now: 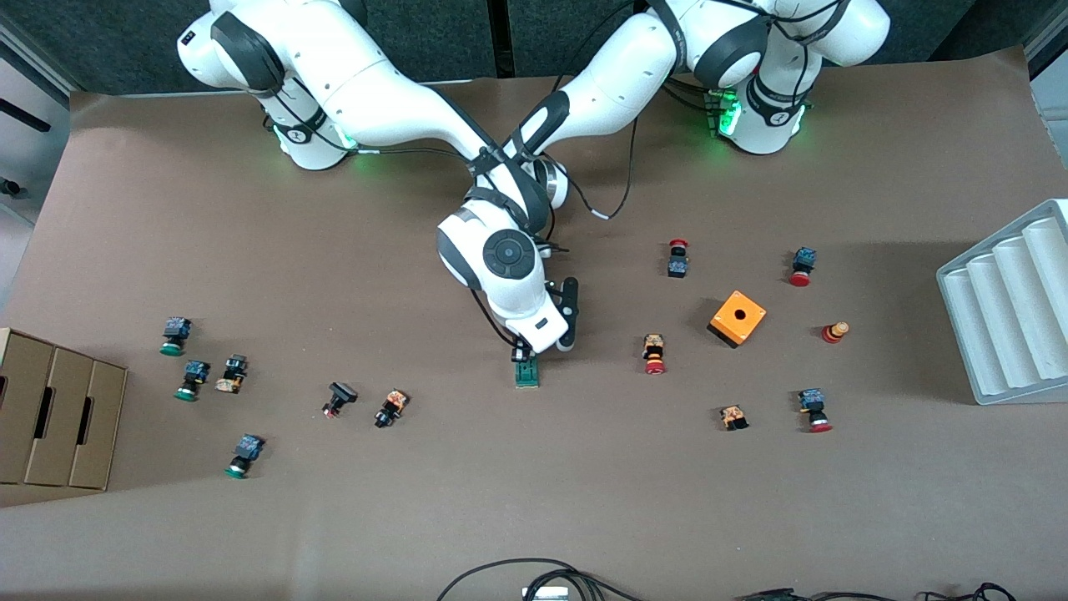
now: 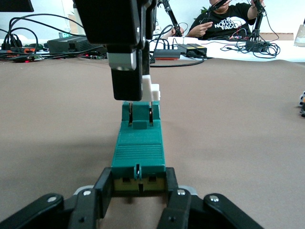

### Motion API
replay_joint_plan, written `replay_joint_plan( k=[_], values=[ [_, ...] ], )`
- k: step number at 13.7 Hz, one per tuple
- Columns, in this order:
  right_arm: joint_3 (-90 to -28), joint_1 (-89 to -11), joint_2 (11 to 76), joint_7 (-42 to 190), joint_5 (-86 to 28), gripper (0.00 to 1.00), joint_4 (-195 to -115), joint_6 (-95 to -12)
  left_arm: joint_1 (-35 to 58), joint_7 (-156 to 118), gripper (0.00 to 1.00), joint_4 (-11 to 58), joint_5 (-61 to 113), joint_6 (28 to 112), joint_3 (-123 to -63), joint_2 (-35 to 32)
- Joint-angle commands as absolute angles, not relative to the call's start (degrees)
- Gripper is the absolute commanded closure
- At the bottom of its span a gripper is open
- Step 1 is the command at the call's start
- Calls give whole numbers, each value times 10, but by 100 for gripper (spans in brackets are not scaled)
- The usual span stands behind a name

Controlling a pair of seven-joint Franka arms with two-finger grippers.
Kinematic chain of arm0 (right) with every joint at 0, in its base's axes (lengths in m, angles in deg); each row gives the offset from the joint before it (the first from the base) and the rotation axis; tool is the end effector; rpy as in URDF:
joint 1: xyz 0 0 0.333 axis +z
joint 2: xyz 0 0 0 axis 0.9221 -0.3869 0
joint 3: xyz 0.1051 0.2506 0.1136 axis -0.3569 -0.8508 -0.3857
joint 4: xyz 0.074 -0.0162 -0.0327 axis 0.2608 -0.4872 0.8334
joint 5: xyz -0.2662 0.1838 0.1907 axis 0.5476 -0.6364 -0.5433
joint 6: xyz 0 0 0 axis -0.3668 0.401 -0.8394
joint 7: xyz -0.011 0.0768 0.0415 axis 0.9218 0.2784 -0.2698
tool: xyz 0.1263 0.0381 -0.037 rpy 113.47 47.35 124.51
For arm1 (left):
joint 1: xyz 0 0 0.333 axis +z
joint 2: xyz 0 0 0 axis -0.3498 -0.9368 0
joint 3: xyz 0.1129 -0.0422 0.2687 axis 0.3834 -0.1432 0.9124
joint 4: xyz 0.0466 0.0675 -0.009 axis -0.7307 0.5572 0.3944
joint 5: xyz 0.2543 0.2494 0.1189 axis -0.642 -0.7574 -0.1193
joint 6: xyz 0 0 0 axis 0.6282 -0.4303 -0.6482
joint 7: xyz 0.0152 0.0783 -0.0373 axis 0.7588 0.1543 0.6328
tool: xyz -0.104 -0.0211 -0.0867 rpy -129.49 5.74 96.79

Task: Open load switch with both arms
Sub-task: 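Keep pushing the white lever with the right gripper to its end stop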

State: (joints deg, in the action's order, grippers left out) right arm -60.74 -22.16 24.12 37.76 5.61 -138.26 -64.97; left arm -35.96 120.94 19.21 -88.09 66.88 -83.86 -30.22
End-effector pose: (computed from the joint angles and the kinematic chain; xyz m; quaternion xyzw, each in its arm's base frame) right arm 0.5203 0.4687 0.2136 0.7525 0.6585 0.0136 0.0071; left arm 0.3440 -0.5384 0.0545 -0.8177 -0.0177 -0.5753 0.0045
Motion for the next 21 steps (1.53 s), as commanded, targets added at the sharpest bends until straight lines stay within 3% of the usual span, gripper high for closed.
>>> replay_joint_plan(
  k=[1,21],
  values=[
    [-607,-216,265,388,51,61,-1417,-644,-356,1217,61,175,-886,672,-831,-309],
    [-607,-212,257,413,63,61,-1424,-650,-353,1217,62,176,-886,672,-831,-309]
  ],
)
